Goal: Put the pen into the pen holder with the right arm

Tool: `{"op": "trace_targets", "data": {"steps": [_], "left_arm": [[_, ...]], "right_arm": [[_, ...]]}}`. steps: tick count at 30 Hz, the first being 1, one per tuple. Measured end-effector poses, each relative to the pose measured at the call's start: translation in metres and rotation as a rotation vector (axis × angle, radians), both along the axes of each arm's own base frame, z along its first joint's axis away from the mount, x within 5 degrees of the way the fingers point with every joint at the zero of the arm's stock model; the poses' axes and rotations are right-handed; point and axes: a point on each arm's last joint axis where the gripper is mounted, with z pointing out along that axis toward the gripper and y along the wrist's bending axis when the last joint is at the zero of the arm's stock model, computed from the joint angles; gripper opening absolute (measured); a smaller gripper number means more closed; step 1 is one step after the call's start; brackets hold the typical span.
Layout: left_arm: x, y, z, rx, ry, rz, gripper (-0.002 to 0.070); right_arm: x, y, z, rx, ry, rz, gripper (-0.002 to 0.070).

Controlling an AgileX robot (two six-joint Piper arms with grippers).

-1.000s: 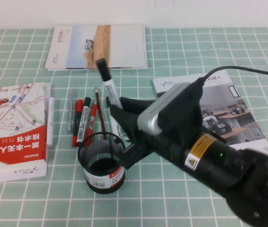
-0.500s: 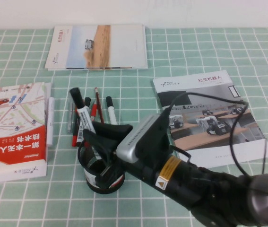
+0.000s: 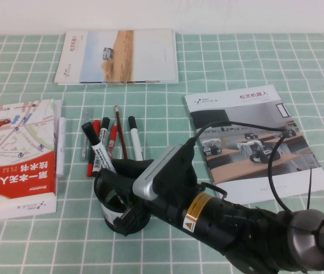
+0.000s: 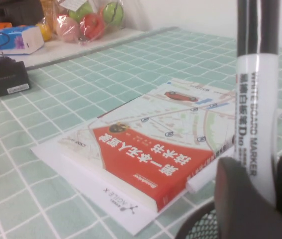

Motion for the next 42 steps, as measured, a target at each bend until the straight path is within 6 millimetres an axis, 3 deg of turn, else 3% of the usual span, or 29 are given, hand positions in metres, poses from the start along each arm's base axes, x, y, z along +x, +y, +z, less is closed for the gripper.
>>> {"op": "trace_targets", "data": {"steps": [5, 12, 16, 19, 24, 30, 35, 42], "left_arm": [[0.0, 0.0, 0.0, 0.0, 0.0, 0.0, -0.0004], [0.0, 0.0, 0.0, 0.0, 0.0, 0.0, -0.0004], [0.0, 0.0, 0.0, 0.0, 0.0, 0.0, -0.0004], [0.0, 0.0, 0.0, 0.0, 0.0, 0.0, -0.0004], [0.0, 0.0, 0.0, 0.0, 0.0, 0.0, -0.0004], [0.0, 0.0, 0.0, 0.0, 0.0, 0.0, -0.0004], [0.0, 0.0, 0.0, 0.0, 0.0, 0.0, -0.0004], [0.0, 0.0, 0.0, 0.0, 0.0, 0.0, -0.0004]], "right_arm": [[0.0, 0.0, -0.001, -0.01, 0.005, 0.0, 0.0213], [-0.001, -0.001, -0.002, -0.076, 0.033, 0.002, 0.0229], [-0.006, -0.007, 0.018, -0.109, 0.062, 0.011, 0.0224], [-0.013, -0.017, 0.041, -0.155, 0.086, 0.007, 0.017], [-0.03, -0.044, 0.089, -0.25, 0.04, -0.009, 0.0018], [-0.052, -0.086, 0.126, -0.368, 0.046, -0.09, -0.0015], [-0.075, -0.12, 0.126, -0.371, 0.067, -0.117, -0.0017], [-0.103, -0.16, 0.11, -0.392, 0.148, -0.151, -0.0017]]}}
